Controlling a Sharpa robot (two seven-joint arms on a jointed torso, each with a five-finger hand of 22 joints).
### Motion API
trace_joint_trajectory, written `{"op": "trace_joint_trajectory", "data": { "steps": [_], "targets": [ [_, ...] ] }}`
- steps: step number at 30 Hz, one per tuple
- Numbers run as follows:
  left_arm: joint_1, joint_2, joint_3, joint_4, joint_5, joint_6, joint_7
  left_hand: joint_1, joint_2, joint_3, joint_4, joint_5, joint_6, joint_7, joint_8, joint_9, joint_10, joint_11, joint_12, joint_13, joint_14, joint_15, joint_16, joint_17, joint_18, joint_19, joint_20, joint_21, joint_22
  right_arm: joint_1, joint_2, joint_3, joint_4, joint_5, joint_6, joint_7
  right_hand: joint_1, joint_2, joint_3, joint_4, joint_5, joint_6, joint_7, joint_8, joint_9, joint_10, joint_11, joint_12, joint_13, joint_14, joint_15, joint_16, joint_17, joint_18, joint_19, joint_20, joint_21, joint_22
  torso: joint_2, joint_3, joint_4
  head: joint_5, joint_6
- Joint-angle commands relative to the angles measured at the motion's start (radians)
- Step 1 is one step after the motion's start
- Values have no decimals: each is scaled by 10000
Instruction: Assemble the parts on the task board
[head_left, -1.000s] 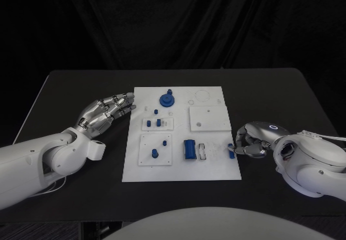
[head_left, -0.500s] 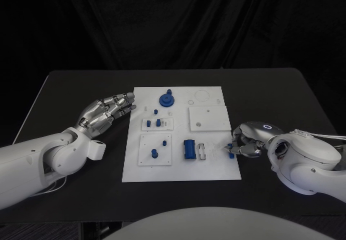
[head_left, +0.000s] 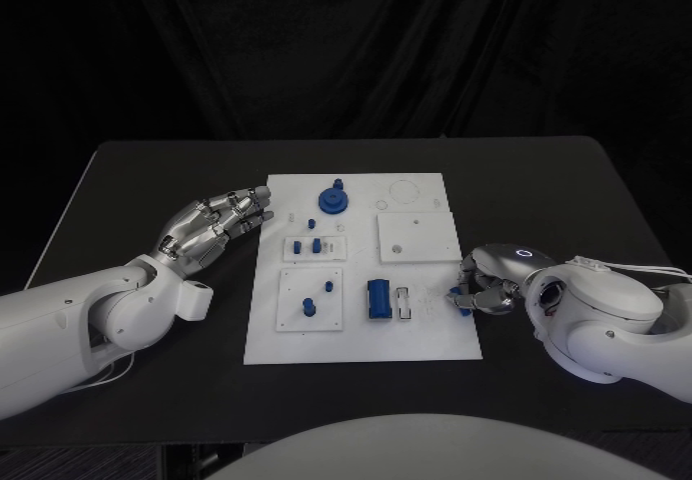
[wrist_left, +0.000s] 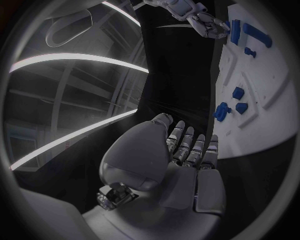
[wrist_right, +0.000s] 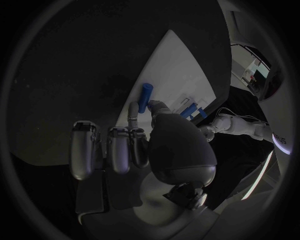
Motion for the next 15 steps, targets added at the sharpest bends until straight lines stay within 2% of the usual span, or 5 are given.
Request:
{"op": "trace_joint_trajectory", "data": {
  "steps": [1, 11, 14, 15],
  "targets": [
    [-23, 13, 8, 6, -48, 147, 58, 93, 1, 43, 10, 34, 77, 453, 42, 16, 42, 8, 27, 8, 60, 13, 32, 10, -174, 51, 4, 55, -6, -16, 95, -7, -75, 42, 314, -218, 106, -10, 90, 0, 74, -3, 32, -75, -86, 1044, 71, 28, 2632, 966, 66, -16, 2181, -90, 585, 74, -42, 2232, 1, -3, -7, 27, -2],
    [-51, 11, 8, 15, -48, 164, 40, 96, 6, 54, 9, 38, 81, 458, 44, 17, 42, 13, 26, 8, 59, 12, 30, 9, -175, 52, 3, 55, -7, -20, 308, -7, -193, 44, 572, -204, 585, -148, 290, -306, 16, 83, 68, -322, -368, 1044, 108, 28, 2632, 960, 100, -29, 2153, -88, 579, 111, -50, 2229, 3, 6, 3, 16, -2],
    [-61, 11, 8, 27, -48, 168, 35, 96, 6, 54, 9, 38, 81, 458, 44, 17, 42, 13, 26, 8, 59, 12, 30, 9, -175, 52, 3, 55, -7, -21, 353, -7, -225, 44, 734, -210, 747, -218, 340, -451, -135, 49, 106, -449, -491, 1044, 139, 28, 2632, 954, 118, -40, 2129, -83, 568, 125, -72, 2222, 8, 11, -3, 33, -2],
    [-64, 8, 8, 29, -48, 169, 34, 100, 9, 65, 7, 41, 85, 463, 46, 17, 43, 18, 24, 7, 61, 12, 37, 9, -176, 53, 3, 56, -6, -21, 366, -7, -235, 44, 768, -211, 785, -284, 341, -511, -234, -111, 196, -632, -631, 1044, 205, 28, 2632, 949, 166, -50, 2107, -71, 542, 154, -128, 2202, 7, 10, -6, 41, -2]
  ]
}}
